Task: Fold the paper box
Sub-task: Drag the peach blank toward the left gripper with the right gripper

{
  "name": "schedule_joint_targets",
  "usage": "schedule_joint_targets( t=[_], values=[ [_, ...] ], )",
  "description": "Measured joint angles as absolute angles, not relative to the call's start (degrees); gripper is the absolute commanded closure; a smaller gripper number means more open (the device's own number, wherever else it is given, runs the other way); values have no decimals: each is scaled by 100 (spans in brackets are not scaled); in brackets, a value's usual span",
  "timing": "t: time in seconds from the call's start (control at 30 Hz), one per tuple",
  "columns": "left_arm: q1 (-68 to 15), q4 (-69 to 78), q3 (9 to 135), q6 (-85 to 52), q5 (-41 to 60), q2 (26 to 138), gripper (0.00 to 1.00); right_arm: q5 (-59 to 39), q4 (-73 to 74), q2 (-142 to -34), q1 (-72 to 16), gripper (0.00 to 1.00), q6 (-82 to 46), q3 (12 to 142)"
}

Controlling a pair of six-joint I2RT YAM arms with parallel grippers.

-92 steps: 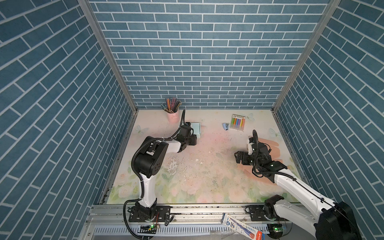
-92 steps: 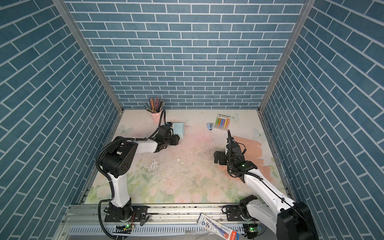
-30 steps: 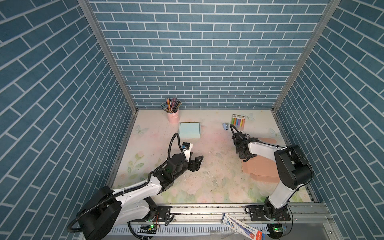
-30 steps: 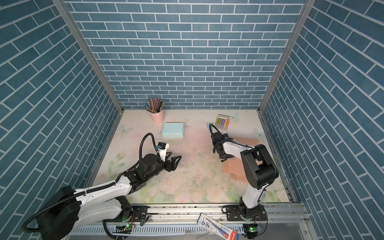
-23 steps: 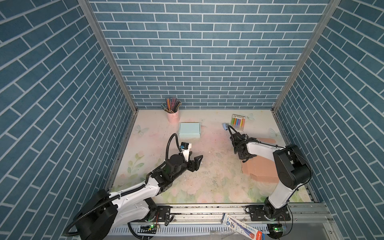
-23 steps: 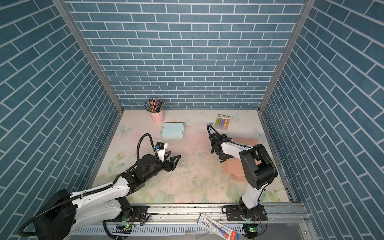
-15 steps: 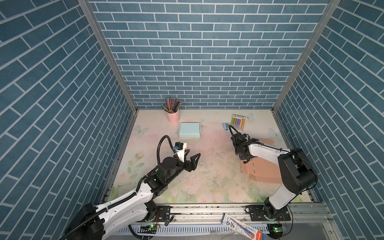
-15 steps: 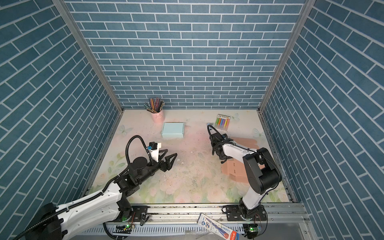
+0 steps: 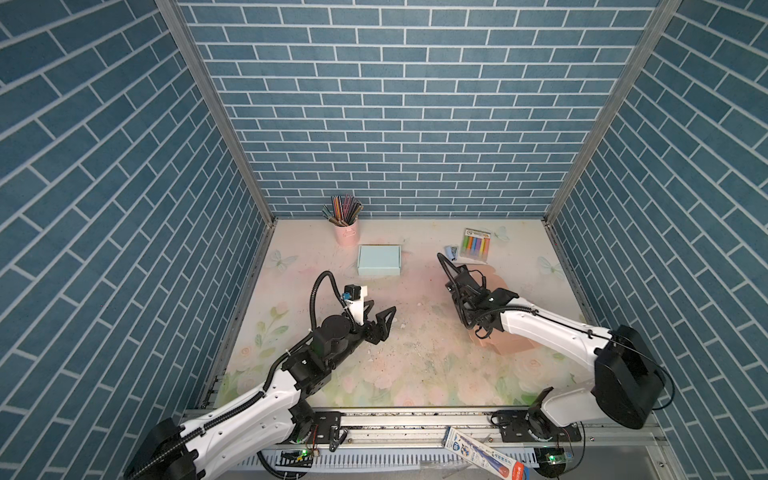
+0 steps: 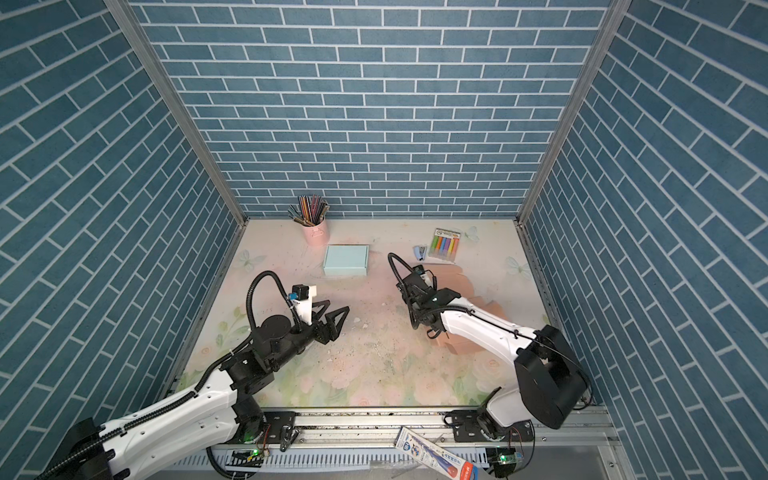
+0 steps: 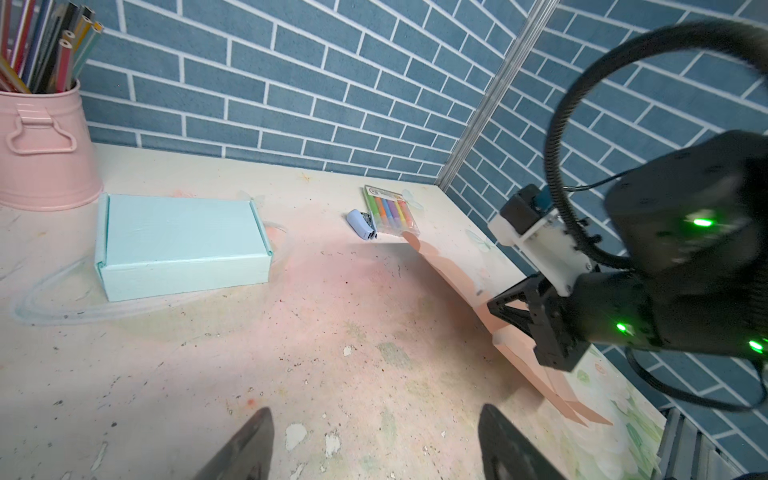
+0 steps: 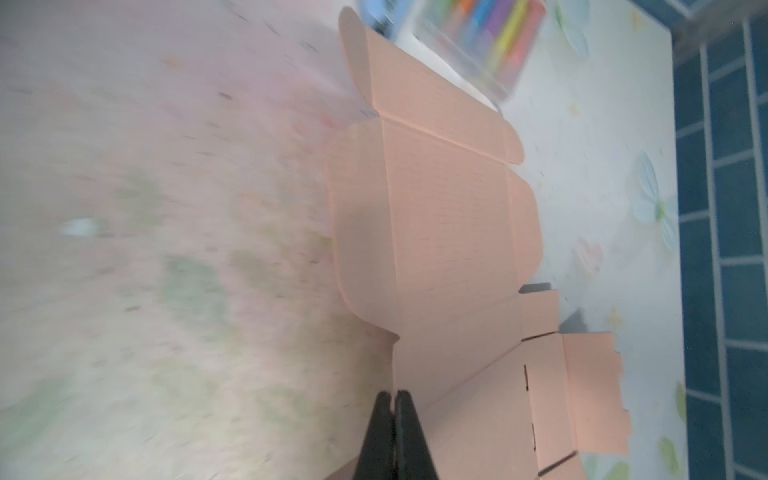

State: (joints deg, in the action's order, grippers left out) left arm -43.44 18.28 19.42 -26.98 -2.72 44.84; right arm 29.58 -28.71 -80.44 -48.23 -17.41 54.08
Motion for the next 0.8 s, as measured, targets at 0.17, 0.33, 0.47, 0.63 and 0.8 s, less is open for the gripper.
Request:
schedule_joint_targets(
  t=[0.17, 0.33, 0.47, 0.63, 0.8],
  values=[
    [-3253, 1656, 1942, -3203, 480, 4101, 23, 2694, -2049, -7765, -5889, 100, -569, 5360],
    [-2646, 1107, 2018, -3437, 838, 3623, 23, 2156, -1426, -7905, -6331, 100, 493, 5089],
    [-2611, 871, 2206, -3474, 1011, 3485, 23, 1695, -1094, -8016, -6619, 100, 950, 4759],
    [-2609, 851, 2198, -3479, 1194, 3723, 23, 1549, -974, -8370, -7083, 99, 1090, 4692],
    [-2659, 923, 2071, -3457, 1319, 4252, 23, 1621, -978, -8825, -7352, 86, 1041, 4692]
  ],
)
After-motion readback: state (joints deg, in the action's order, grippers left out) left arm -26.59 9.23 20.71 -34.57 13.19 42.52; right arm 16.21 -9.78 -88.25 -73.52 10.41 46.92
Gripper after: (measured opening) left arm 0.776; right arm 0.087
